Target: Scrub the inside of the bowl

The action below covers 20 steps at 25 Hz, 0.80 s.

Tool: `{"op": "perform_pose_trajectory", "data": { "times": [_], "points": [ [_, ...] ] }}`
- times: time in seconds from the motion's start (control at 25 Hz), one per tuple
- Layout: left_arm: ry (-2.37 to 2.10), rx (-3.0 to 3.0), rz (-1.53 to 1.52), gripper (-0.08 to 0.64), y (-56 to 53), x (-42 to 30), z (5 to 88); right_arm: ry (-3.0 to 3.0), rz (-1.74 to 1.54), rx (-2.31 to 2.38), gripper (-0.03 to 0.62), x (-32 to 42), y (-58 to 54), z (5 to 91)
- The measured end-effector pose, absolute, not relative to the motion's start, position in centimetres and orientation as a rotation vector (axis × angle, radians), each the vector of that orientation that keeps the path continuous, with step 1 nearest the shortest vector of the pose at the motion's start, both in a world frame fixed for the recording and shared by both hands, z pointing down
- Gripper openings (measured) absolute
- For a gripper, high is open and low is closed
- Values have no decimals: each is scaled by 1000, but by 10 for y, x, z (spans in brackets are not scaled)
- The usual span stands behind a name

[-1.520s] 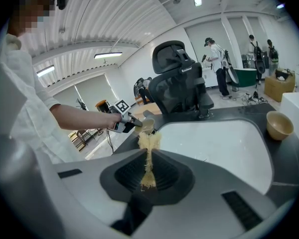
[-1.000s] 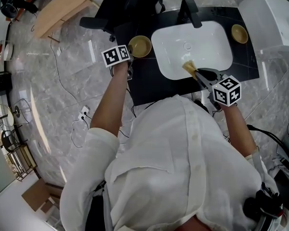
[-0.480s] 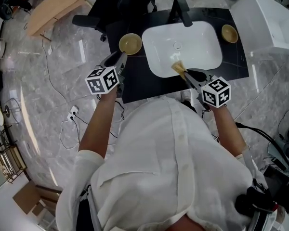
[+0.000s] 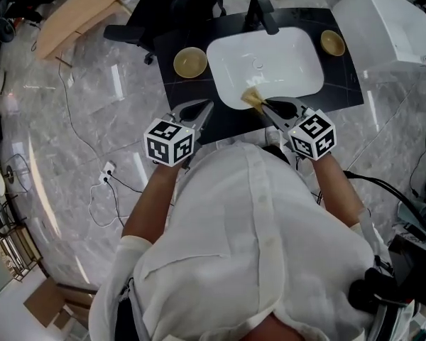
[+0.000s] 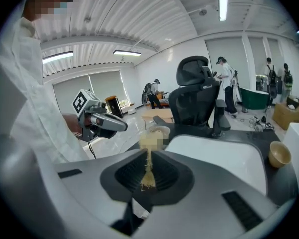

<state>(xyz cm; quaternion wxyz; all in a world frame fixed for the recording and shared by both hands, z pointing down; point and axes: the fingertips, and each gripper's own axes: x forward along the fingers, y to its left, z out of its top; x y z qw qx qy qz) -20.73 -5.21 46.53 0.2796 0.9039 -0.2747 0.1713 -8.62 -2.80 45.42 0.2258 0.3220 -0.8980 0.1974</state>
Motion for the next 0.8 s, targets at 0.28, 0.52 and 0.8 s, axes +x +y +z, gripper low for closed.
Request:
{"op": "perform_pose_trajectory", "data": {
  "times": [0.28,0.52,0.8],
  "points": [
    [-614,2508,521,5,-30,-199,460,-2487,530,864,26,-107,-19,452],
    [-614,2493,526,6,-27,-201,465,-2494,520,845,26,-115,-11,453],
    [-589,2470,545,5,-18,-200,474,-2481,519,848,26,-114,0,455]
  ]
}}
